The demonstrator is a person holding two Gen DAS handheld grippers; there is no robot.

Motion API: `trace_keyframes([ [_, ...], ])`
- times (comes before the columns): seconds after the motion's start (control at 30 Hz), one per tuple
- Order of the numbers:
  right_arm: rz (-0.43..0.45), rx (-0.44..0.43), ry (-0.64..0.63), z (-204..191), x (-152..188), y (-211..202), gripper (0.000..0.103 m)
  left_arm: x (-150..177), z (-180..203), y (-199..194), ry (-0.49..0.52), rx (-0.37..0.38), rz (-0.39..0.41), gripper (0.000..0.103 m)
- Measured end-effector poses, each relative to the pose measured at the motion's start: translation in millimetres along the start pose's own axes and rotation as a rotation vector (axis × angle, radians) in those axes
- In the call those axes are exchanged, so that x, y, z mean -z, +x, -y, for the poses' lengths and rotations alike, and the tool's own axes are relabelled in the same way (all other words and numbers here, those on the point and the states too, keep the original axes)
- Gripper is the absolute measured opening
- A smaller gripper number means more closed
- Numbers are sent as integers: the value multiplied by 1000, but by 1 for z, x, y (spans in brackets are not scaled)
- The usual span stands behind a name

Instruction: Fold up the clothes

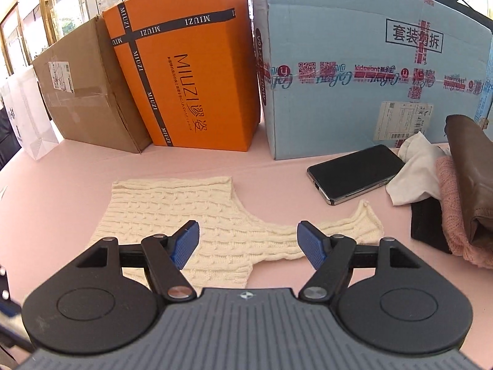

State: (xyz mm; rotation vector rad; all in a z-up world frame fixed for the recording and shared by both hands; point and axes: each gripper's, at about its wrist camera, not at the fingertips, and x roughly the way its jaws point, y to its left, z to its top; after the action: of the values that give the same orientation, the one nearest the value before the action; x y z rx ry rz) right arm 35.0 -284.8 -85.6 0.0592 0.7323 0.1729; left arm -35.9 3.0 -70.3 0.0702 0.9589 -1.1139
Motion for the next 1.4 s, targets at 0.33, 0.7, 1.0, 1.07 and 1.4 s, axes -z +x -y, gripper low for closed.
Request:
trace_keyframes([
  [0.33, -172, -31, 49, -10, 48, 8, 68, 21, -10, 8, -179, 59, -142, 62],
  [0.7, -258, 58, 161, -13, 90, -8, 68, -55, -143, -3, -349, -699, 286, 82],
  [1.0, -238, 143, 237, -16, 94, -25, 68, -67, -192, 52, -318, -577, 190, 26],
  [1.07, -234, 161, 253, -17, 95, -27, 68, -71, -192, 53, -292, -588, 206, 19],
  [1.4, -218, 185, 286, -22, 104, -37, 68, -76, -203, 36, -228, -663, 209, 36],
])
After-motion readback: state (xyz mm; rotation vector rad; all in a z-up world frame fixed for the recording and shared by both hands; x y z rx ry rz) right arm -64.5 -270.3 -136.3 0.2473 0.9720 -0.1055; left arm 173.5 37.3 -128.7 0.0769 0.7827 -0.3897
